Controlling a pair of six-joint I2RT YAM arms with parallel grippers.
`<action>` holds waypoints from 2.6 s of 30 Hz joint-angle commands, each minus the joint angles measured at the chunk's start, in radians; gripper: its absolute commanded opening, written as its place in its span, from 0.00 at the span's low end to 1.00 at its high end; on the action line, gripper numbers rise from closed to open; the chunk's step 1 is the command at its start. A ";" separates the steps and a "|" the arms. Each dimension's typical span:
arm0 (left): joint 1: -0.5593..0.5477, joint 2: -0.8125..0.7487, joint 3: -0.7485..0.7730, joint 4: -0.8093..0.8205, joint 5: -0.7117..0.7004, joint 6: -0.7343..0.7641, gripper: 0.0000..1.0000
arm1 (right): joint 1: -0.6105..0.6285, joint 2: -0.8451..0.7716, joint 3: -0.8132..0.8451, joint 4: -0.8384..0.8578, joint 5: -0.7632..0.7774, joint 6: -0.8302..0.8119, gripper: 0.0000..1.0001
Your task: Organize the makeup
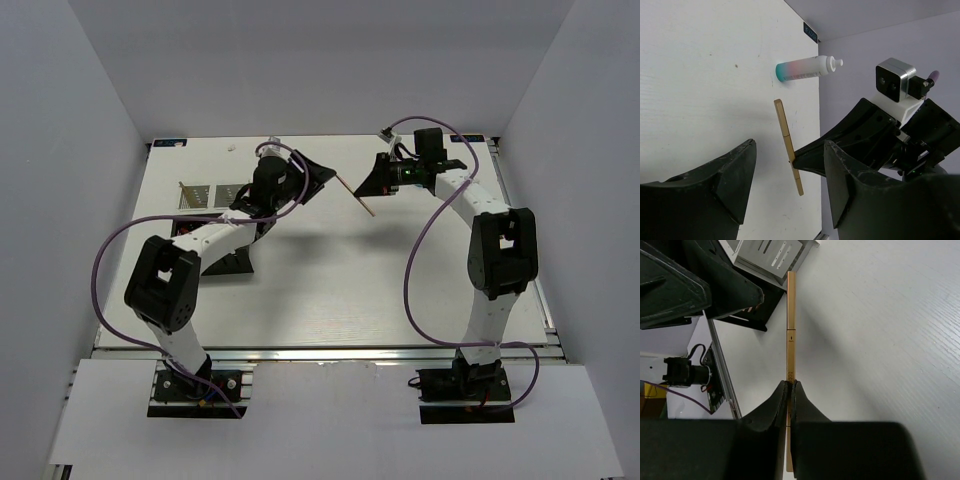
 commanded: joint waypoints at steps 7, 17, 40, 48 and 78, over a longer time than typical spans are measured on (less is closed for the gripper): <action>-0.017 0.024 0.057 0.001 0.001 0.017 0.63 | 0.034 -0.049 0.000 0.082 -0.055 0.089 0.00; -0.026 0.082 0.134 -0.022 0.030 0.046 0.34 | 0.074 -0.071 -0.014 0.127 -0.057 0.127 0.00; 0.145 -0.181 0.225 -0.494 -0.521 0.538 0.00 | 0.020 -0.141 -0.063 0.071 0.024 -0.046 0.22; 0.273 -0.335 0.053 -0.441 -0.838 0.712 0.00 | 0.009 -0.178 -0.128 0.050 0.038 -0.107 0.00; 0.451 -0.080 0.030 -0.112 -0.820 0.801 0.00 | 0.008 -0.275 -0.139 -0.108 0.007 -0.351 0.46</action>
